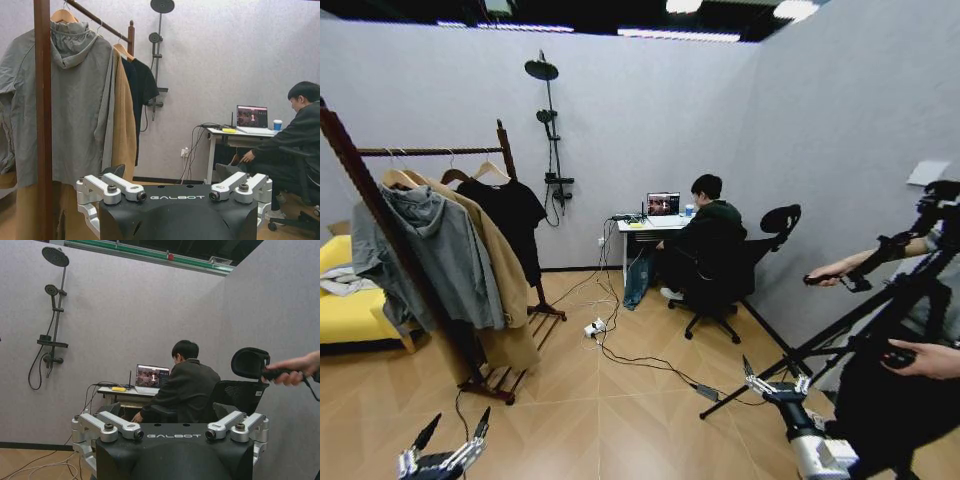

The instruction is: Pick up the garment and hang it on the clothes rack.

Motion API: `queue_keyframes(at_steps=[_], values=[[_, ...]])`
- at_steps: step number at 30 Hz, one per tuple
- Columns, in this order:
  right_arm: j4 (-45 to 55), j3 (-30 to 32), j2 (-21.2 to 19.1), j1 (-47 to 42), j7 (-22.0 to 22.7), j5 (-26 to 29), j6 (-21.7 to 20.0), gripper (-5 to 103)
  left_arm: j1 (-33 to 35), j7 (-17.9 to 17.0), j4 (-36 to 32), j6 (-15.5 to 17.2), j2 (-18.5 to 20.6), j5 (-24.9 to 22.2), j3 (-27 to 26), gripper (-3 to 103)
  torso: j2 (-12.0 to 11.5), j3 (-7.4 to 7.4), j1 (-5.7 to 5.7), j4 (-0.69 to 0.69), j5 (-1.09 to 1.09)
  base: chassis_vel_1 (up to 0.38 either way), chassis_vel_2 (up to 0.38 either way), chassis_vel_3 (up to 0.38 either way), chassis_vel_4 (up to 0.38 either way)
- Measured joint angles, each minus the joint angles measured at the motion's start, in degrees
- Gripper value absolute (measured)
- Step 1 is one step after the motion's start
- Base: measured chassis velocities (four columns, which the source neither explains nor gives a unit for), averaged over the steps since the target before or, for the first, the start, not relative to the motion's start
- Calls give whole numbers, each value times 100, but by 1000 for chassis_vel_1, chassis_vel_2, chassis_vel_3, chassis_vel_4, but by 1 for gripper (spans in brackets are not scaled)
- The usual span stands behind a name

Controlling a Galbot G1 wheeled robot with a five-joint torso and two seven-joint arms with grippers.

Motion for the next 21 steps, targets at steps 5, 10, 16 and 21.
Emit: queue_keyframes(at_steps=[5,10,16,21], values=[[0,0,0,0,0,0,0,100,0,0,0,0,0,0,0,100,0,0,0,0,0,0,0,0,0],[0,0,0,0,0,0,0,100,0,0,0,0,0,0,0,100,0,0,0,0,0,0,0,0,0],[0,0,0,0,0,0,0,100,0,0,0,0,0,0,0,100,0,0,0,0,0,0,0,0,0],[3,2,18,28,-5,0,-58,100,0,0,0,0,0,0,0,100,0,0,0,0,0,0,0,0,0]])
